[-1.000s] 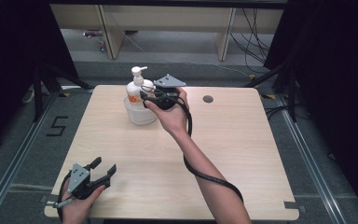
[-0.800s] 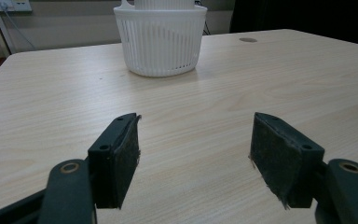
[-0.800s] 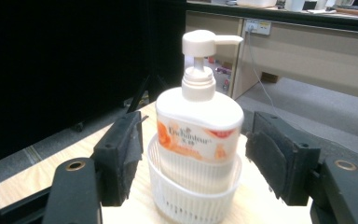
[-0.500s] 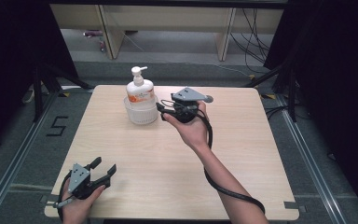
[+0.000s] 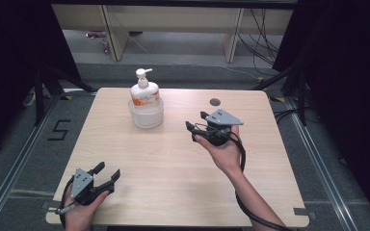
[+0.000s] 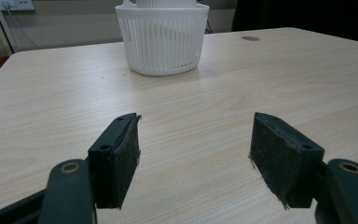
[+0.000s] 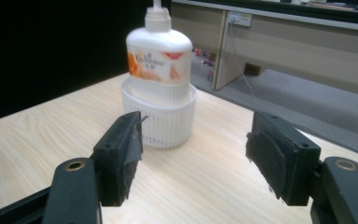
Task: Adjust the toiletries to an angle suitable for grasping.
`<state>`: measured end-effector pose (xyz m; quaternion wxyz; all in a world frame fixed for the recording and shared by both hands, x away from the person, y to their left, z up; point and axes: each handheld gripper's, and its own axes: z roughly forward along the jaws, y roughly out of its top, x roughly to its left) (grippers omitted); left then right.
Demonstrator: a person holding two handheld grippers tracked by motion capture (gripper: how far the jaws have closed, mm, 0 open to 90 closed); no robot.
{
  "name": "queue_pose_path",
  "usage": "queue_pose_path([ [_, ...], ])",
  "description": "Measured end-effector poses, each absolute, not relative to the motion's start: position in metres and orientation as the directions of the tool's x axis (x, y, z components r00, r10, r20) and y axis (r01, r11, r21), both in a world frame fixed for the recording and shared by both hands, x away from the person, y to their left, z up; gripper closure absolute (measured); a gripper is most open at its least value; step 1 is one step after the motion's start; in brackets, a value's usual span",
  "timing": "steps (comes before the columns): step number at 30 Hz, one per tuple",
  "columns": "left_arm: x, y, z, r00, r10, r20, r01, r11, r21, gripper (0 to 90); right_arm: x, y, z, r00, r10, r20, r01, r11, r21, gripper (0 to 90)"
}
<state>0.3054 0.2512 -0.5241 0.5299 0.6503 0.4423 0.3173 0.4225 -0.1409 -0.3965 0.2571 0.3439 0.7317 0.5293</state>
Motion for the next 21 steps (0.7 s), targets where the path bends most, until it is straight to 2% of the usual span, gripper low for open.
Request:
queue_pose_path([
  [6,0.305,0.251,-0.524,0.408,0.911,-0.055,0.238,-0.048,0.97,32.0,0.409,-0.167,-0.42,-0.614,0.789,0.014,0.257,0.182,0.949,35.5],
  [7,0.305,0.251,-0.524,0.407,0.912,-0.055,0.238,-0.048,0.97,32.0,0.407,-0.173,-0.423,-0.603,0.798,-0.006,0.246,0.193,0.95,35.5],
  [10,0.305,0.251,-0.524,0.407,0.912,-0.055,0.238,-0.048,0.97,32.0,0.398,-0.184,-0.437,-0.592,0.805,0.042,0.276,0.153,0.949,36.2],
  [11,0.305,0.251,-0.524,0.407,0.912,-0.054,0.239,-0.049,0.97,32.1,0.396,-0.188,-0.439,-0.579,0.815,0.015,0.262,0.169,0.95,36.5],
  [12,0.305,0.251,-0.524,0.407,0.912,-0.054,0.238,-0.049,0.97,32.1,0.392,-0.19,-0.445,-0.582,0.812,0.045,0.281,0.149,0.948,37.0],
  [15,0.305,0.251,-0.524,0.407,0.912,-0.054,0.237,-0.048,0.97,32.1,0.384,-0.197,-0.456,-0.567,0.823,0.035,0.274,0.148,0.95,37.7],
  [16,0.305,0.251,-0.524,0.406,0.912,-0.054,0.237,-0.049,0.97,32.1,0.379,-0.198,-0.458,-0.554,0.831,0.059,0.301,0.134,0.944,37.7],
  [21,0.305,0.251,-0.524,0.404,0.913,-0.055,0.237,-0.046,0.97,32.1,0.367,-0.208,-0.473,-0.545,0.836,0.068,0.264,0.095,0.96,38.6],
])
